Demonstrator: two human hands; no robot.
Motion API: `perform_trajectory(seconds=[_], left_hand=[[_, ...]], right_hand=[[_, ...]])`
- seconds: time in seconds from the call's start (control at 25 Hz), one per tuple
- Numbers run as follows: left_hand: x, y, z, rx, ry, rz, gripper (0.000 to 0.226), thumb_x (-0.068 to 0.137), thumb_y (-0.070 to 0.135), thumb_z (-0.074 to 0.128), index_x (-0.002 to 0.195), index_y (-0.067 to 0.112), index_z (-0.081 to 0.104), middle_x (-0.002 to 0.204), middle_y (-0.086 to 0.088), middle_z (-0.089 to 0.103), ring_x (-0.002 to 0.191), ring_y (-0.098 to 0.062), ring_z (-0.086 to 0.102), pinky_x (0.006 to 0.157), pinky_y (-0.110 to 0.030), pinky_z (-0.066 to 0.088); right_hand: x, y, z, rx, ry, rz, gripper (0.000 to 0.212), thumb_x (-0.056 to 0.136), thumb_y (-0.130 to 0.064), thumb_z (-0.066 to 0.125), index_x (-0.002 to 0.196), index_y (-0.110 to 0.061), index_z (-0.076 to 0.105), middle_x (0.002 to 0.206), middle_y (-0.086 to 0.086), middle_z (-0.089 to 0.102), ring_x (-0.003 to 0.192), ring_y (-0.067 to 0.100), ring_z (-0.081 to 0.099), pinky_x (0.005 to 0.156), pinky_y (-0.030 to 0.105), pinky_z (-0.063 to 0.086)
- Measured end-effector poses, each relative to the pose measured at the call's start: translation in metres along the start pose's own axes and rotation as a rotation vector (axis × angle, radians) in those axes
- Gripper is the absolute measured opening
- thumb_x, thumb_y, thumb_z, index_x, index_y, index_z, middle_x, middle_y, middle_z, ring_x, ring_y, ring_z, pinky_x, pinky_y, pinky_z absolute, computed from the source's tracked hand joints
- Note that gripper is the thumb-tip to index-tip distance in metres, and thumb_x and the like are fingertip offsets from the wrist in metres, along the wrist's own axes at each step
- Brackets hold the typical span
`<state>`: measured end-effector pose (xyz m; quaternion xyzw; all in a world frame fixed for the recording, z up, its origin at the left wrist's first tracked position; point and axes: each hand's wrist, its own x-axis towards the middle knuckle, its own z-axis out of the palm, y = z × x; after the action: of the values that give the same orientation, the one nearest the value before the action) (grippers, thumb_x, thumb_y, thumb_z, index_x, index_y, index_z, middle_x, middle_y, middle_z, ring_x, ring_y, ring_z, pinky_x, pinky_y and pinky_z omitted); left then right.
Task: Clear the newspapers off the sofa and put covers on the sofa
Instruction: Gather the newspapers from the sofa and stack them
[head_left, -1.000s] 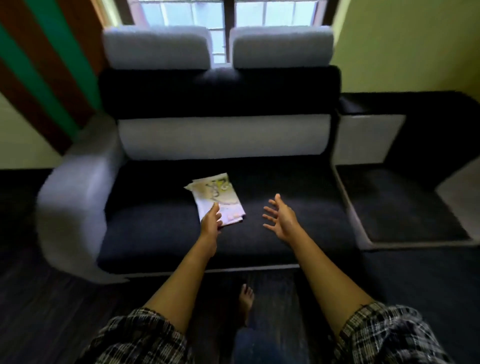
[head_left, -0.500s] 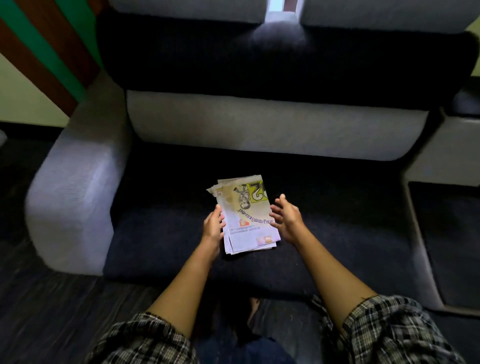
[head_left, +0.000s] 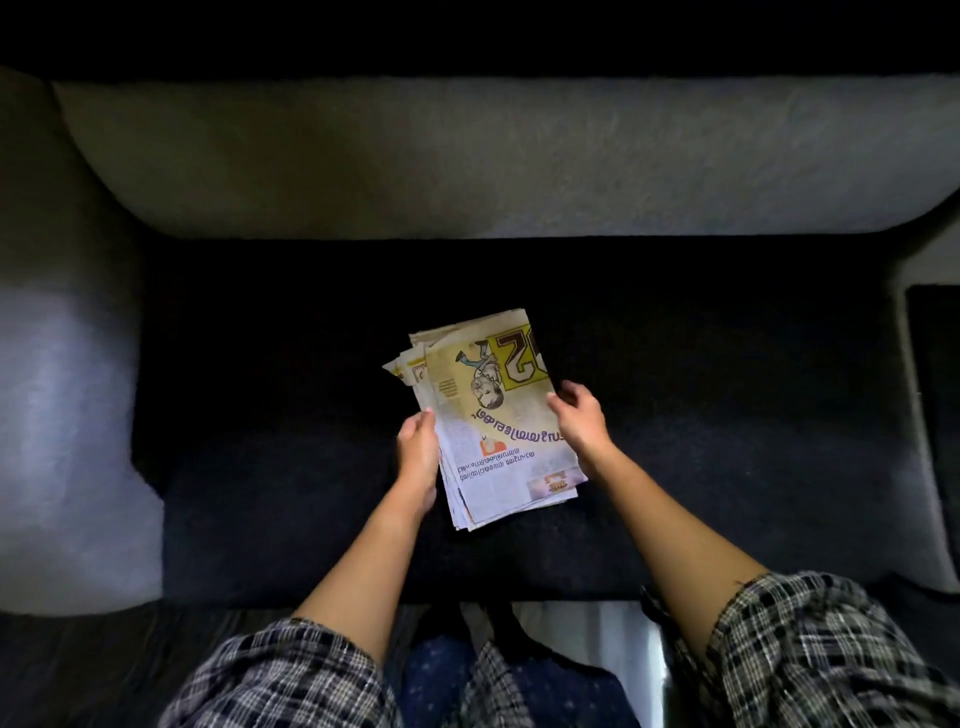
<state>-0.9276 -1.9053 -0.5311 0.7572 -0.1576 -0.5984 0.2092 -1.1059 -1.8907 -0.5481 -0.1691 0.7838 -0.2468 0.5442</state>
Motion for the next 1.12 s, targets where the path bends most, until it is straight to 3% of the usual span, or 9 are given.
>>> perform_trajectory(seconds=[0.12,0.28,0.48,0.56,0.68,0.8,0.92,1.12], left_hand=[[0.028,-0.012,0.009,0.072,0.018,-0.039,0.038,0.096,0.016,0.046,0.132,0.004,0.043,0.123,-0.012,0.056,0.109,-0.023,0.054,0.086,-0.028,0.041],[0.052,-0.033,0.013,0.198,0.058,-0.058,0.04,0.09,0.02,0.057,0.126,0.008,0.048,0.126,-0.014,0.055,0.11,-0.027,0.057,0.093,-0.035,0.048],[0.065,-0.031,0.012,0.142,0.041,-0.112,0.027,0.091,0.015,0.056,0.115,0.005,0.05,0.117,-0.016,0.059,0.099,-0.03,0.061,0.087,-0.041,0.052],[0.062,-0.026,0.01,0.103,0.006,-0.119,0.029,0.094,0.012,0.052,0.12,0.001,0.045,0.108,-0.015,0.059,0.093,-0.027,0.059,0.079,-0.038,0.05],[0.053,-0.023,0.008,0.088,-0.036,-0.114,0.034,0.096,0.008,0.047,0.128,0.003,0.037,0.112,-0.018,0.058,0.09,-0.026,0.059,0.078,-0.041,0.05],[0.041,-0.022,0.011,0.046,-0.057,-0.1,0.037,0.096,0.004,0.044,0.131,0.005,0.034,0.115,-0.021,0.057,0.083,-0.027,0.06,0.078,-0.045,0.051],[0.027,-0.015,0.02,0.044,-0.088,-0.058,0.03,0.096,0.006,0.045,0.126,0.007,0.038,0.116,-0.024,0.059,0.09,-0.032,0.061,0.084,-0.053,0.051],[-0.012,0.007,0.045,0.118,-0.204,0.025,0.024,0.096,0.009,0.047,0.119,0.011,0.041,0.11,-0.021,0.062,0.098,-0.037,0.064,0.085,-0.056,0.051]], right_hand=[[0.019,0.019,0.004,-0.197,0.027,-0.048,0.059,0.094,-0.015,0.052,0.147,-0.016,0.025,0.15,0.01,0.031,0.136,0.027,0.033,0.111,0.039,0.03],[0.02,0.042,0.013,-0.347,0.018,-0.147,0.061,0.092,-0.006,0.051,0.147,-0.011,0.023,0.154,0.005,0.022,0.14,0.023,0.024,0.116,0.035,0.019],[0.022,0.053,0.026,-0.227,0.158,-0.037,0.047,0.09,-0.009,0.056,0.134,-0.007,0.042,0.135,0.011,0.039,0.123,0.026,0.044,0.105,0.038,0.038],[0.028,0.054,0.024,-0.193,0.156,0.019,0.038,0.089,-0.011,0.058,0.126,-0.007,0.049,0.124,0.012,0.051,0.113,0.026,0.052,0.098,0.041,0.045],[0.028,0.054,0.022,-0.087,0.084,0.105,0.031,0.089,-0.014,0.059,0.119,-0.01,0.052,0.111,0.013,0.063,0.097,0.028,0.064,0.085,0.047,0.053],[0.018,0.057,0.017,-0.016,0.078,0.145,0.016,0.092,-0.014,0.054,0.108,-0.015,0.054,0.106,0.013,0.064,0.091,0.027,0.066,0.08,0.047,0.056],[0.006,0.058,0.004,0.164,0.104,0.19,0.004,0.095,-0.013,0.049,0.097,-0.017,0.05,0.104,0.013,0.064,0.091,0.028,0.066,0.079,0.049,0.056],[-0.029,0.052,-0.036,0.343,0.268,0.095,0.011,0.094,-0.013,0.05,0.085,-0.02,0.05,0.101,0.015,0.066,0.09,0.029,0.067,0.078,0.05,0.056]])
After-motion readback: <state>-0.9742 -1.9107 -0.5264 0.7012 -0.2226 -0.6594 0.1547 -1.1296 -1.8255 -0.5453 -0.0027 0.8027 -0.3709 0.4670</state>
